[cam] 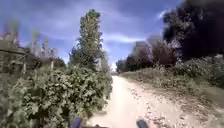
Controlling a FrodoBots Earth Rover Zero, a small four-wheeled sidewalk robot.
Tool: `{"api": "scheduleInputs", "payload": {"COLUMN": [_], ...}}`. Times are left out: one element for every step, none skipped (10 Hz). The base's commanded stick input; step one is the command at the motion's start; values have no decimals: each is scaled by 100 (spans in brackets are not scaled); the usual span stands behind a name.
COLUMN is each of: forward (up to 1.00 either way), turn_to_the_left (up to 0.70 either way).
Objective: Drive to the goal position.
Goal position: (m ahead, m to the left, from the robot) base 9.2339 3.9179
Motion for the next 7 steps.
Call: {"api": "scheduleInputs", "payload": {"forward": [100, 100, 100, 100, 100, 100, 100], "turn_to_the_left": [-40, -40, -28, -8, 0, -18, -40]}}
